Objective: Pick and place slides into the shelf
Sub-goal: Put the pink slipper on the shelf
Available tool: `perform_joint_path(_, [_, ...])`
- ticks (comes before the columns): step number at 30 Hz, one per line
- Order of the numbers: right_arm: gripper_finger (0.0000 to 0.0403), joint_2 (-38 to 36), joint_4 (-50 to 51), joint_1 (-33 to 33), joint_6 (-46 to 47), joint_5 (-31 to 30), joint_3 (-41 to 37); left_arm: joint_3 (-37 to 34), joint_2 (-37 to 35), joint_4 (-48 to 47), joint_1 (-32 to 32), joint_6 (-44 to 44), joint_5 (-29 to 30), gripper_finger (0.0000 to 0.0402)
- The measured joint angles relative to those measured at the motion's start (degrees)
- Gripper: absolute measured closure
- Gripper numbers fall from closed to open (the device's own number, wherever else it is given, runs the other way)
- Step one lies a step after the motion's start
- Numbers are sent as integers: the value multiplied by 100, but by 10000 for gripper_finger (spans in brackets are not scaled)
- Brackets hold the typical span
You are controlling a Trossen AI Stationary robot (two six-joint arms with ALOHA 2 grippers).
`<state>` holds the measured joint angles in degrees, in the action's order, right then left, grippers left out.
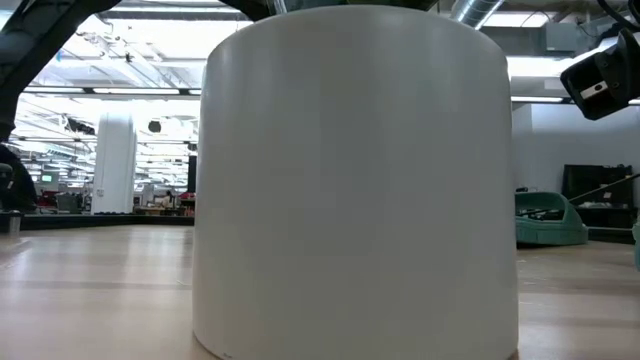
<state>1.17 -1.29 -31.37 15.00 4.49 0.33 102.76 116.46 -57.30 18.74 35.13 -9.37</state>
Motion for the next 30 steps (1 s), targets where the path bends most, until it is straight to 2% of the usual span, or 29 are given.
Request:
perform_joint_path(5, [149, 0, 0, 1, 0, 0, 0, 0, 0, -82, -83, -345, 85, 401])
perform_joint_path(15, [149, 0, 1, 0, 0, 0, -1, -2, 142, -112, -155, -1000, 621, 401])
perform_joint_path(21, [149, -1, 1, 0, 0, 1, 0, -6, 382, -109, -195, -1004, 627, 401])
perform_joint_path(30, [149, -7, -1, 1, 0, 0, 0, -6, 378, 141, -146, -1184, 823, 401])
